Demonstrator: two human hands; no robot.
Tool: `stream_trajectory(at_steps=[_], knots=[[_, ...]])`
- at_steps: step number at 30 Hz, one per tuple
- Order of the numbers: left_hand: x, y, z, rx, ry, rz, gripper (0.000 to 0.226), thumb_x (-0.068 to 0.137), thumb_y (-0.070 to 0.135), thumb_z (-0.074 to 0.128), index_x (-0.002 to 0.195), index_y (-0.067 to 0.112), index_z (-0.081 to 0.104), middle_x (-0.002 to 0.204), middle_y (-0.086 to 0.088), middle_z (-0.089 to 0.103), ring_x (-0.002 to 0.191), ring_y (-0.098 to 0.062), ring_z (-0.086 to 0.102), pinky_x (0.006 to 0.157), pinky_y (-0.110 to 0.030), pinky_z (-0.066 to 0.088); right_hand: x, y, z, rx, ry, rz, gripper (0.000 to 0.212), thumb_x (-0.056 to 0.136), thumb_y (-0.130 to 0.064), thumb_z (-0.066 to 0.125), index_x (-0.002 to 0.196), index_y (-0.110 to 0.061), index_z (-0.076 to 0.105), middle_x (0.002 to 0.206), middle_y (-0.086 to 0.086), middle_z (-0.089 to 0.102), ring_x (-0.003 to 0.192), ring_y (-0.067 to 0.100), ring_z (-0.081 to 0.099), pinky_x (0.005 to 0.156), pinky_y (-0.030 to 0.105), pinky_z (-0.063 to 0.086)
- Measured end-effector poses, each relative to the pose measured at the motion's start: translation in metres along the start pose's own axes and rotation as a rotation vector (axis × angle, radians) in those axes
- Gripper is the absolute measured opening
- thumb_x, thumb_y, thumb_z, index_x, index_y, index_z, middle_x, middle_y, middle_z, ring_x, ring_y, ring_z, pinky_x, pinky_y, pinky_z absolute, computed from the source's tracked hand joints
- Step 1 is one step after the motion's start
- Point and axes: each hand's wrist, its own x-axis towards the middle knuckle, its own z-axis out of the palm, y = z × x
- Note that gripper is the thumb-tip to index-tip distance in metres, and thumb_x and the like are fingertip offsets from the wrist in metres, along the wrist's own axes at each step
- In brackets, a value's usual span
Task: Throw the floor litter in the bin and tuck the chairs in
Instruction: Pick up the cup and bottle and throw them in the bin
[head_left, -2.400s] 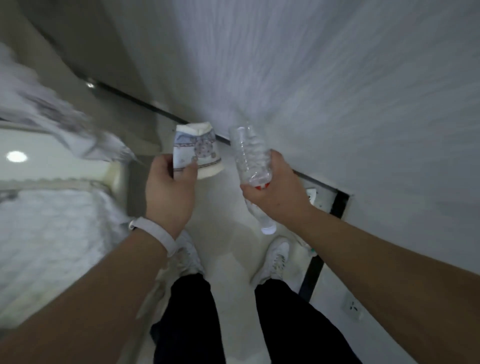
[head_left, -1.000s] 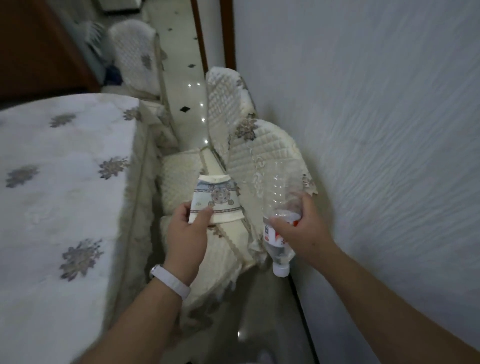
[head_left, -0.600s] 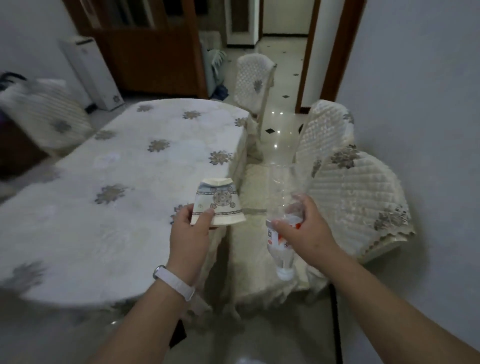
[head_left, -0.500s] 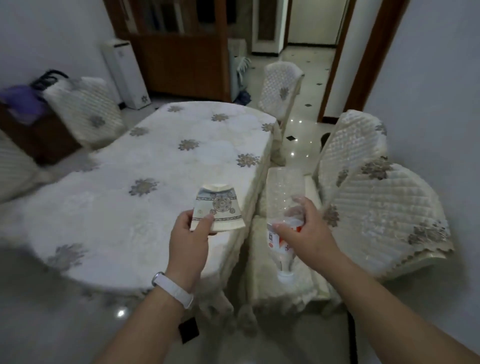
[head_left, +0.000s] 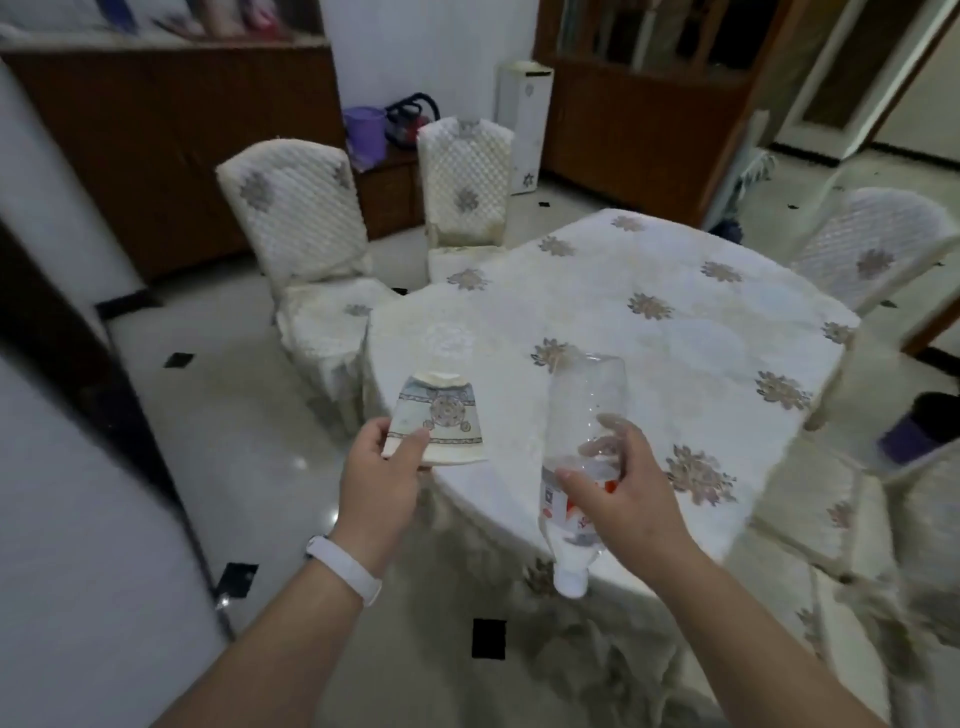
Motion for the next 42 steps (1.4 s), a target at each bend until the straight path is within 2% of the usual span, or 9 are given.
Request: stream_trajectory(at_steps=[6,11,14,20,26,32,36,39,42], knots=[[0.045,-0.002,-0.041,0.013,0.185,-0.004,0.011,0.093,0.017,0.064,0.104,0.012,0.062,0.098,-0.002,0.072,0.081,-0.011,0.068,0.06,-0.017,0.049,0.07,-0.009,0.064,-0.048,-0.151,-0.032,0.063,0.082,-0.034,0.075,0.134,-0.035,0.039,0.112,-0.012,0.055,0.087,-0.005,0.059,0.052,0.008,0.045],[0.087,-0.001,-0.065,0.072,0.349,-0.049,0.01,0.092,0.016,0.063,0.102,0.016,0.064,0.098,-0.002,0.073,0.081,-0.013,0.068,0.063,-0.021,0.049,0.147,-0.021,0.123,-0.021,-0.282,-0.069,0.062,0.079,-0.038,0.078,0.128,-0.038,0.041,0.109,-0.014,0.057,0.091,-0.001,0.06,0.071,0.02,0.049],[0.112,0.017,-0.08,0.104,0.444,-0.034,0.01,0.093,0.018,0.064,0.103,0.017,0.064,0.099,-0.001,0.073,0.085,-0.013,0.07,0.068,-0.025,0.051,0.19,-0.04,0.157,-0.004,-0.396,-0.113,0.064,0.078,-0.038,0.078,0.13,-0.038,0.041,0.106,-0.016,0.057,0.088,-0.003,0.06,0.073,0.019,0.049],[0.15,0.051,-0.099,0.14,0.579,0.039,0.011,0.094,0.017,0.062,0.105,0.015,0.063,0.098,0.004,0.072,0.076,0.003,0.067,0.056,-0.01,0.047,0.247,-0.087,0.202,0.011,-0.563,-0.252,0.056,0.082,-0.036,0.074,0.125,-0.039,0.038,0.101,-0.018,0.058,0.074,-0.005,0.064,0.07,0.022,0.051],[0.18,0.051,-0.123,0.131,0.651,0.034,0.013,0.094,0.016,0.062,0.107,0.013,0.062,0.098,0.002,0.071,0.072,0.005,0.066,0.054,-0.01,0.047,0.278,-0.095,0.242,-0.028,-0.634,-0.267,0.064,0.078,-0.046,0.074,0.132,-0.034,0.041,0.11,-0.016,0.062,0.087,-0.002,0.064,0.085,0.032,0.053],[0.231,0.04,-0.158,0.076,0.636,0.008,0.009,0.094,0.018,0.063,0.103,0.019,0.063,0.101,0.002,0.072,0.086,-0.007,0.069,0.061,-0.014,0.051,0.298,-0.104,0.288,-0.077,-0.64,-0.245,0.064,0.076,-0.045,0.075,0.13,-0.036,0.043,0.104,-0.018,0.063,0.09,0.001,0.064,0.087,0.037,0.055],[0.293,0.036,-0.182,-0.014,0.564,-0.018,0.011,0.094,0.018,0.063,0.105,0.018,0.063,0.101,0.002,0.073,0.091,-0.012,0.071,0.075,-0.029,0.058,0.323,-0.117,0.322,-0.107,-0.569,-0.221,0.064,0.079,-0.037,0.077,0.132,-0.034,0.042,0.103,-0.021,0.062,0.084,-0.01,0.061,0.08,0.02,0.049],[0.343,0.036,-0.204,-0.017,0.464,-0.018,0.013,0.094,0.017,0.063,0.107,0.016,0.064,0.098,0.004,0.073,0.088,-0.009,0.07,0.068,-0.02,0.054,0.346,-0.128,0.351,-0.132,-0.461,-0.191,0.067,0.079,-0.034,0.077,0.135,-0.031,0.041,0.107,-0.017,0.06,0.084,-0.01,0.058,0.069,0.01,0.043],[0.386,0.043,-0.239,-0.03,0.412,-0.008,0.014,0.094,0.021,0.063,0.108,0.017,0.064,0.098,0.006,0.074,0.089,-0.007,0.07,0.068,-0.02,0.051,0.366,-0.149,0.385,-0.145,-0.403,-0.164,0.066,0.08,-0.032,0.078,0.135,-0.03,0.042,0.1,-0.024,0.057,0.08,-0.014,0.057,0.062,0.007,0.042]])
